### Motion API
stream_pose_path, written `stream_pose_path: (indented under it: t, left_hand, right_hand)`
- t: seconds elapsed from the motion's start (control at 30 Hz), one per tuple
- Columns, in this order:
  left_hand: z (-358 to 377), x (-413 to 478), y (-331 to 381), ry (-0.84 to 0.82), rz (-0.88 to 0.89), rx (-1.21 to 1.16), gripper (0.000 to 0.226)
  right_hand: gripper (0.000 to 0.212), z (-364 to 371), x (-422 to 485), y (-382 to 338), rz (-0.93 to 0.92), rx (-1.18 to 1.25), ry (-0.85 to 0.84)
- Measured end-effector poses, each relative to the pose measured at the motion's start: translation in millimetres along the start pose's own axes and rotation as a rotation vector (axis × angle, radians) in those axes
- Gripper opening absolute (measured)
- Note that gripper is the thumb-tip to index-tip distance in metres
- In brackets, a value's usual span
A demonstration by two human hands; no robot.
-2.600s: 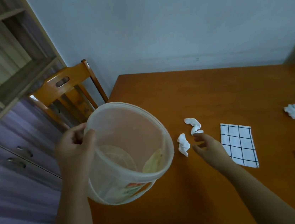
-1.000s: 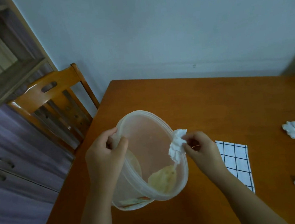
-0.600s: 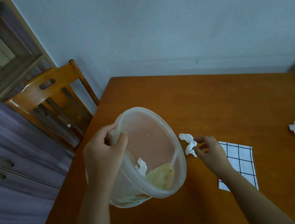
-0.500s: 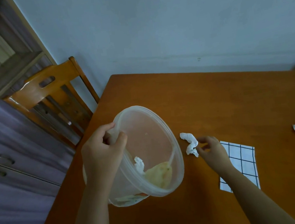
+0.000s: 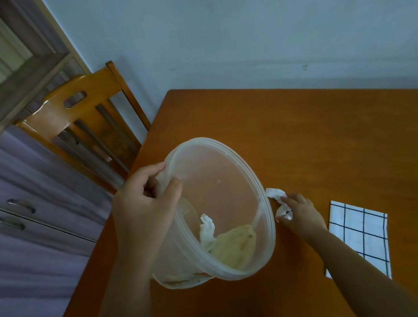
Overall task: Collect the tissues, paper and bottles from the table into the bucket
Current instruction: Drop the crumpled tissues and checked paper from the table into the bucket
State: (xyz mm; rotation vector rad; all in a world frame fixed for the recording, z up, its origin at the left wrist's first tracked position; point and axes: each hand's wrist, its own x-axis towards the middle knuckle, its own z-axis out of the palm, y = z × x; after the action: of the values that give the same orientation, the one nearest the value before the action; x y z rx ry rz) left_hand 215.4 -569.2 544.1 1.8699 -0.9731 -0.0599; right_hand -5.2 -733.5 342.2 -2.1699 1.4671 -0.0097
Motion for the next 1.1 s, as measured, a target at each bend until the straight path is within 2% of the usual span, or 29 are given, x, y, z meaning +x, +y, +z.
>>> stream_pose_path:
  t: [0.1, 0.23, 0.63, 0.83, 1.0, 1.1]
  left_hand:
    - [0.6, -1.4, 0.4, 0.014, 0.006, -0.001, 0.027]
    - [-2.6, -7.2, 2.1, 0.019, -0.013, -0.024, 0.026]
    - [-17.7, -39.6, 1.3, -0.093, -0.073, -0.17, 0.027]
    - [-16.0, -47.1, 3.1, -0.169, -0.026, -0.237, 0.028]
    - [-7.3, -55.7, 4.2, -0.209, -0.042, -0.285, 0.032]
    - [-4.2, -59.9, 5.2, -0.209, -0.044, -0.293, 0.031]
  right_hand:
    - [0.046, 8.5, -6.9, 4.1, -0.039, -0.007, 0.054]
    - [0.032, 14.5, -29.6, 6.9, 0.031, 0.191, 0.095]
    - [0.029, -26.0, -126.9, -4.6, 0.128, 0.429, 0.398]
    - [0.023, -56.5, -172.7, -32.3, 0.055, 0.466, 0.564]
    - [0.022, -66.8, -196.1, -55.2, -0.007, 0.468, 0.583]
    - [0.025, -63.0, -199.0, -66.8, -0.09, 0.453, 0.489]
